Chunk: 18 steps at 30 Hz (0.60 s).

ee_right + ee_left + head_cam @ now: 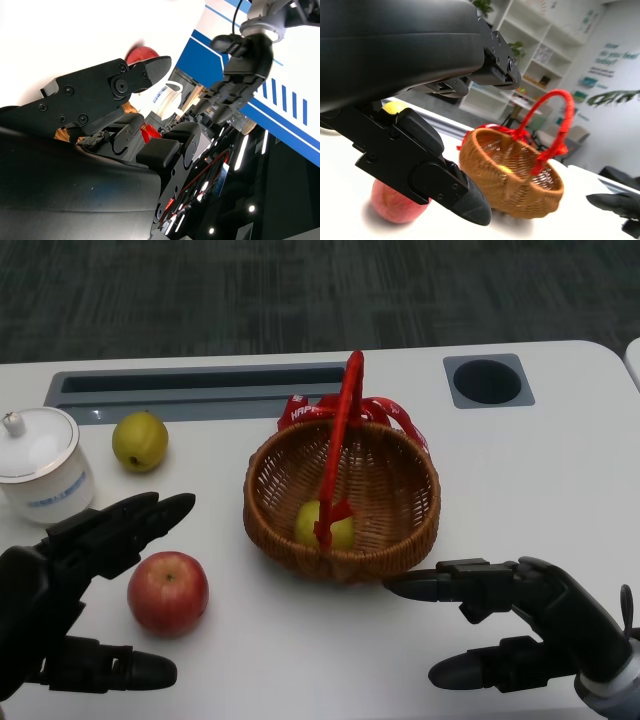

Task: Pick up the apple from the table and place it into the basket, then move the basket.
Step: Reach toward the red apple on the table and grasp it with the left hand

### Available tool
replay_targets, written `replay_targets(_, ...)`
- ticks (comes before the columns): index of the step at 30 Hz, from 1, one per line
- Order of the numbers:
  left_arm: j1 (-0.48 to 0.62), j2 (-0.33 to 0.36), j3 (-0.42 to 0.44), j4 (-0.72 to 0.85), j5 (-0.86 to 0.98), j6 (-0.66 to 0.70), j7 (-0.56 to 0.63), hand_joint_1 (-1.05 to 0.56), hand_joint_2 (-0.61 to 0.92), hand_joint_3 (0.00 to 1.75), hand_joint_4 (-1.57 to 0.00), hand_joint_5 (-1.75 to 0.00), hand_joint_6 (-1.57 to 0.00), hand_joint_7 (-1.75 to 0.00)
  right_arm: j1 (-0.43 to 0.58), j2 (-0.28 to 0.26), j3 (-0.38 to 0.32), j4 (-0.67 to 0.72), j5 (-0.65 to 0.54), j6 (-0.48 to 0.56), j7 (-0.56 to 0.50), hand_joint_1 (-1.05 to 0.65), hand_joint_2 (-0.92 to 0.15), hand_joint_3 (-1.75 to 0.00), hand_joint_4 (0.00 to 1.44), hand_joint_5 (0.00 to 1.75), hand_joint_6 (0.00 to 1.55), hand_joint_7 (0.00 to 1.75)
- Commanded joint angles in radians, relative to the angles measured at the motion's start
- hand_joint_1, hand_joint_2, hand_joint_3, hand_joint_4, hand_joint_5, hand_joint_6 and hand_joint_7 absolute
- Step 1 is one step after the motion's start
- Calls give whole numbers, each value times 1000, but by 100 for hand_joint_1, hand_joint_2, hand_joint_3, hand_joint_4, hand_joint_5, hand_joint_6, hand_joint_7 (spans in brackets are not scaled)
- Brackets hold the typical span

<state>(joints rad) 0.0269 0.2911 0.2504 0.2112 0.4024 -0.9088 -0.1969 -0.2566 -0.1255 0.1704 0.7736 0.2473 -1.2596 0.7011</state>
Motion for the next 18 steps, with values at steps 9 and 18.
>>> replay_targets(9, -202, 61, -199, 399, 155, 78, 240, -80, 65, 0, -30, -1, -28, 0, 1, -25, -6, -16, 27, 8, 12, -45, -78, 0, 76, 0, 71, 0)
replay_targets(18, -394, 67, -358, 804, 225, 116, 467, -70, 67, 1, -35, -2, -31, -1, 11, -34, -6, -34, 37, 17, 18, -43, -78, 0, 77, 0, 71, 0)
